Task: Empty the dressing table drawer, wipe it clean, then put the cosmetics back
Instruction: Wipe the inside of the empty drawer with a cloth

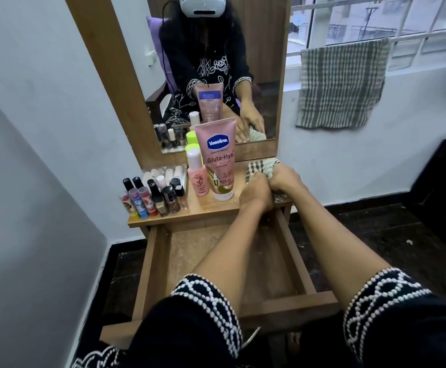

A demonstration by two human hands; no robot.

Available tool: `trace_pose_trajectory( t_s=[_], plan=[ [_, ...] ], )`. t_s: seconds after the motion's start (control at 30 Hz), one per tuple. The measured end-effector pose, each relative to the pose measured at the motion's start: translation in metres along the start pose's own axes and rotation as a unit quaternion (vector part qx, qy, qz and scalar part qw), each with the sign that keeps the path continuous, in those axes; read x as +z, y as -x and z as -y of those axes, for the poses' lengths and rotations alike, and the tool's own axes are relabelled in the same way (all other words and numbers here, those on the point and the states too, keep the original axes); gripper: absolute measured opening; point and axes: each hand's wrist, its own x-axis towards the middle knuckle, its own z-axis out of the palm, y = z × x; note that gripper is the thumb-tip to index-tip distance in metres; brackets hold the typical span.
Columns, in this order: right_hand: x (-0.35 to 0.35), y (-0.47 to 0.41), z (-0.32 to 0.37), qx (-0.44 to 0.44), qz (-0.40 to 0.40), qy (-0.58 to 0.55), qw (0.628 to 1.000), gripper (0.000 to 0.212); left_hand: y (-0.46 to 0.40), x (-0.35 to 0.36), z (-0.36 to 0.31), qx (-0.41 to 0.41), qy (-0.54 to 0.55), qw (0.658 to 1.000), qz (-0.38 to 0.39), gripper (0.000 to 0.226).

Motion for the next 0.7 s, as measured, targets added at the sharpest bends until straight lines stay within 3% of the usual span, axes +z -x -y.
trace_pose_trajectory(
  t_s=[0.1, 0.2, 0.3, 0.4, 0.5, 0.6, 0.7],
  plan=[
    [0.002, 0.025, -0.011, -0.002, -0.024, -0.07, 0.997, 0.029, 0.027, 0.001, -0.003, 0.017, 0.095, 0.995, -0.032, 0.025],
    [0.004, 0.057, -0.023, -0.026, -0.031, -0.169, 0.985, 0.025, 0.062, 0.009, -0.004, 0.052, 0.216, 0.972, -0.071, 0.038],
    [0.005, 0.096, -0.027, -0.041, 0.013, -0.288, 0.957, 0.01, 0.094, 0.015, 0.003, 0.054, 0.324, 0.94, -0.086, 0.049],
    [0.015, 0.129, -0.025, -0.049, 0.073, -0.353, 0.931, 0.012, 0.118, 0.018, 0.018, 0.011, 0.459, 0.884, -0.083, 0.052],
    [0.035, 0.152, -0.015, -0.054, 0.126, -0.395, 0.909, 0.041, 0.135, 0.015, 0.041, -0.056, 0.59, 0.802, -0.071, 0.054],
    [0.057, 0.169, 0.005, -0.037, 0.21, -0.439, 0.873, 0.048, 0.146, 0.007, 0.066, -0.124, 0.623, 0.768, -0.081, 0.042],
    [0.08, 0.173, 0.024, -0.012, 0.203, -0.36, 0.91, 0.055, 0.158, 0.004, 0.087, -0.147, 0.643, 0.745, -0.1, 0.031]
  ],
)
